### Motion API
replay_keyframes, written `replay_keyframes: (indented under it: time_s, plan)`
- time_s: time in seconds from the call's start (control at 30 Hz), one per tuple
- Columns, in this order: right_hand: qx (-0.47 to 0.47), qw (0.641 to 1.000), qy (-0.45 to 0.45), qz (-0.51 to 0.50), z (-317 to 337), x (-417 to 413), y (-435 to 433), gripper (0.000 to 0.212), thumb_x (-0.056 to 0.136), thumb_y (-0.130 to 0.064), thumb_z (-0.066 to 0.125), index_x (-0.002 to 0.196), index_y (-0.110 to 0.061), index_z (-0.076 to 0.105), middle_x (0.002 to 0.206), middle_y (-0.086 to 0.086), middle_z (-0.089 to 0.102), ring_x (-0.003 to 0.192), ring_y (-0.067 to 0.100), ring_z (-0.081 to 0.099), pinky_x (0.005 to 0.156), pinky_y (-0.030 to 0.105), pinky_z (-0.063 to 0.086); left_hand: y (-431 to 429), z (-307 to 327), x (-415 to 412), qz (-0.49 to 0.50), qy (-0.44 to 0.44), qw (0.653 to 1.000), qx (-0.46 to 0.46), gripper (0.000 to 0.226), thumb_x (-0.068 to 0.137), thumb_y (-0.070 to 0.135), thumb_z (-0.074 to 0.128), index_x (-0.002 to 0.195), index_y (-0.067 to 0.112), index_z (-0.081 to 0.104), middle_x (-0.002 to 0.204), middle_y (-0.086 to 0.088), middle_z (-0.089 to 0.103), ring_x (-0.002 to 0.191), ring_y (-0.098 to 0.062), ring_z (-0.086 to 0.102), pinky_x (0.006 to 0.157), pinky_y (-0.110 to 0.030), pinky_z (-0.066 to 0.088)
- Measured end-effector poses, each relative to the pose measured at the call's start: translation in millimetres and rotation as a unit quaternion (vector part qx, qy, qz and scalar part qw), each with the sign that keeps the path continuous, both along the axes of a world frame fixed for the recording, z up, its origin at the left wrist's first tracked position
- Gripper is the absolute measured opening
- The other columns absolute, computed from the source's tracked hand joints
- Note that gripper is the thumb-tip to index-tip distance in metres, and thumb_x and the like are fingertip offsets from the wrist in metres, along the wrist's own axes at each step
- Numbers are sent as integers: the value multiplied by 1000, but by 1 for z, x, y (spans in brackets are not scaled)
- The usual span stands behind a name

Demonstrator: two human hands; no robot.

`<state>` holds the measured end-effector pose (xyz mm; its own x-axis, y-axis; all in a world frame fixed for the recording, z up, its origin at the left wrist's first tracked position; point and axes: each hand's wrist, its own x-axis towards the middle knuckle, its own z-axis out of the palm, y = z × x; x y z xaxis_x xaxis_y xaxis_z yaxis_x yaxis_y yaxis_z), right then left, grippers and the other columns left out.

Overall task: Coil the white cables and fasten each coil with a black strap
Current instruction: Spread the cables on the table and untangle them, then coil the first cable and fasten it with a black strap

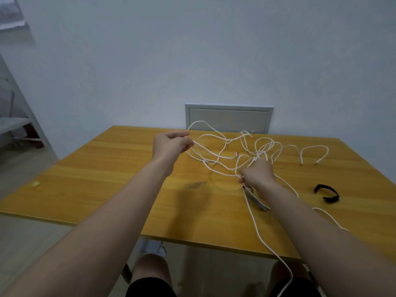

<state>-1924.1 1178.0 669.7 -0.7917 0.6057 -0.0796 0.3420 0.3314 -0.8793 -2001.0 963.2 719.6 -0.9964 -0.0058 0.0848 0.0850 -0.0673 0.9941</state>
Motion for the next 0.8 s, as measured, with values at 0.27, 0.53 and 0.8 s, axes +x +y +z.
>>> replay_keyframes:
  time_s: [0.27,0.53,0.8]
  plan:
    - [33,961,212,173,24,12,-17,97,79,-21,86,155,-40,30,126,-9,60,104,12,67,84,31,59,16,12,1,75,182,960,-198,23,65,26,96,80,24,78,70,7,73,69,-6,71,72,-25,59]
    - [79,965,121,220,21,5,-26,32,86,-28,80,114,-23,66,102,-2,70,79,17,73,63,32,58,22,9,8,-9,180,972,-149,22,83,14,82,104,19,79,86,3,77,75,-12,75,77,-34,63]
    - [-9,938,103,329,10,3,-31,12,92,-17,74,98,-7,78,83,6,75,70,8,67,58,12,47,32,-1,9,-175,113,978,16,38,90,-11,66,124,5,66,110,-11,78,89,-23,77,79,-28,59]
